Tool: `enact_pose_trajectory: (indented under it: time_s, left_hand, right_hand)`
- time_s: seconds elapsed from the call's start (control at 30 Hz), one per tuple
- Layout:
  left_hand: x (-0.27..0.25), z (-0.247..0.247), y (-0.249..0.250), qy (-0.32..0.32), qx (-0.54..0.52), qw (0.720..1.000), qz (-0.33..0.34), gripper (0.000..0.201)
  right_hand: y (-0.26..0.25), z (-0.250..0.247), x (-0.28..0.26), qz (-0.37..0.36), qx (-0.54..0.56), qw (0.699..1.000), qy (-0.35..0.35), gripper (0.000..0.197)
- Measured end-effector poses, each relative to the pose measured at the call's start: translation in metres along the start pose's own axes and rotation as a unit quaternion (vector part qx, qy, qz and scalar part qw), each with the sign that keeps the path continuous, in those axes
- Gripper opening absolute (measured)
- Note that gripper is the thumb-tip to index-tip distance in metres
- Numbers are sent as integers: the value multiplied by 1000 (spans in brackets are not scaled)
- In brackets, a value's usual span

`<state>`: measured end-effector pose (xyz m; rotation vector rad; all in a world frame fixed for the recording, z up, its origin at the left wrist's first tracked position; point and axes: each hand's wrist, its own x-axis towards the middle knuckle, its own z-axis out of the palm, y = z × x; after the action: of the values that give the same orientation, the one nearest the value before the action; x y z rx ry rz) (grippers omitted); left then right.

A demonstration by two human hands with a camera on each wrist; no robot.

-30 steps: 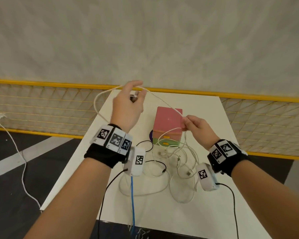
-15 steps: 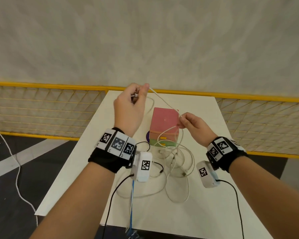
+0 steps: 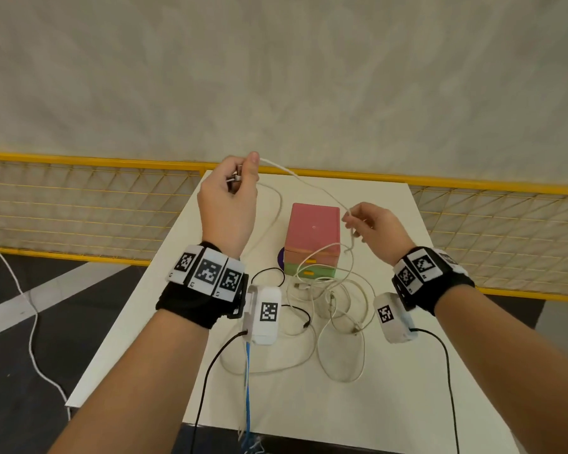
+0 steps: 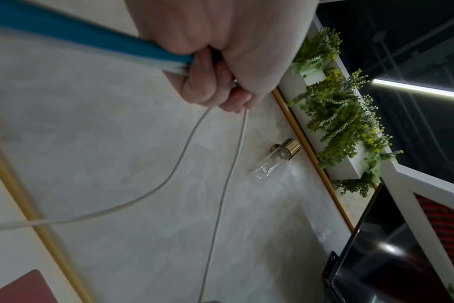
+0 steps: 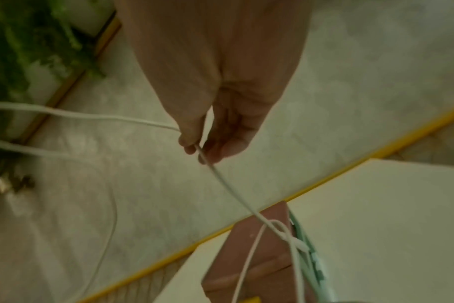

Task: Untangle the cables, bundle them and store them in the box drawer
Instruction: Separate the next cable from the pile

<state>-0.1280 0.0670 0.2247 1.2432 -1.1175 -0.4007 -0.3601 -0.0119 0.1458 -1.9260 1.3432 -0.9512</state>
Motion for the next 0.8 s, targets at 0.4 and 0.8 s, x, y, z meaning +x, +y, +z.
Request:
enact_pose_trajectory:
  time_s: [0.4,0.8]
  left_hand:
    - [-17,3,-15,-102,41,993,-37,34]
    - [-34,-9,-9,-192,-6,981,-25,21]
  right_hand:
    - [-82,-21,-35,17,291,955,-60,24]
    - [-96,-25,-131,68,-43,905,-418,23]
